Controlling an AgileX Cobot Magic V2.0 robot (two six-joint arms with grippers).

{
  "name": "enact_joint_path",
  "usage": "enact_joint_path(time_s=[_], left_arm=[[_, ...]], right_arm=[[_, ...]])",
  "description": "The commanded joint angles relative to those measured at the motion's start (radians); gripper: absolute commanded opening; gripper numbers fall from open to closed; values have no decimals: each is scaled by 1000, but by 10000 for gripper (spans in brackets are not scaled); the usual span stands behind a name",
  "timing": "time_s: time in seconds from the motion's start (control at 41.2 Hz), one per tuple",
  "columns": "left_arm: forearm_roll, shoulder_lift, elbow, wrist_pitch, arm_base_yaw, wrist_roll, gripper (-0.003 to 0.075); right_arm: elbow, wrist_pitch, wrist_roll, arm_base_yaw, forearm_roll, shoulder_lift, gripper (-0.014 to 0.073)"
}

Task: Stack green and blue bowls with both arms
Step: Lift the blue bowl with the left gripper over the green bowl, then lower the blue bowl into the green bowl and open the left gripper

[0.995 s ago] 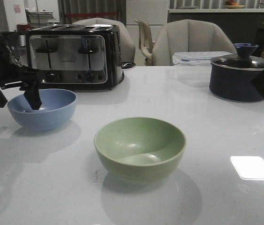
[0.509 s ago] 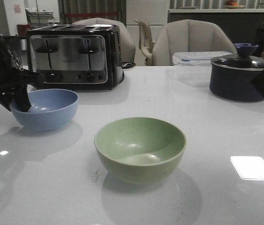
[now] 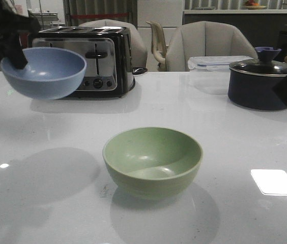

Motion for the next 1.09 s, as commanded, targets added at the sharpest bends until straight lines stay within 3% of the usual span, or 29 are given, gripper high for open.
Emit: enact_joint_path(time_s=[0.0, 0.218, 0.461, 0.655, 0.898, 0.995, 1.067], left_arm=[[-19, -110, -35, -6, -55, 1, 101], [-46, -117, -35, 58, -223, 1, 101], [-46, -47, -35, 28, -391, 1, 101], [-46, 21, -35, 17, -454, 1, 101], [-63, 87, -35, 15, -462, 1, 109], [-63, 92, -35, 17, -462, 1, 193], [-63, 92, -35, 19, -462, 1, 327]], right_arm=[[-25, -55, -7, 0, -2, -17, 451], [-25, -55, -7, 0, -2, -17, 451], [-25, -55, -7, 0, -2, -17, 451], [-25, -55, -7, 0, -2, -17, 451], [-25, -55, -7, 0, -2, -17, 451], [-25, -55, -7, 0, -2, -17, 451], [-25, -55, -7, 0, -2, -17, 451]])
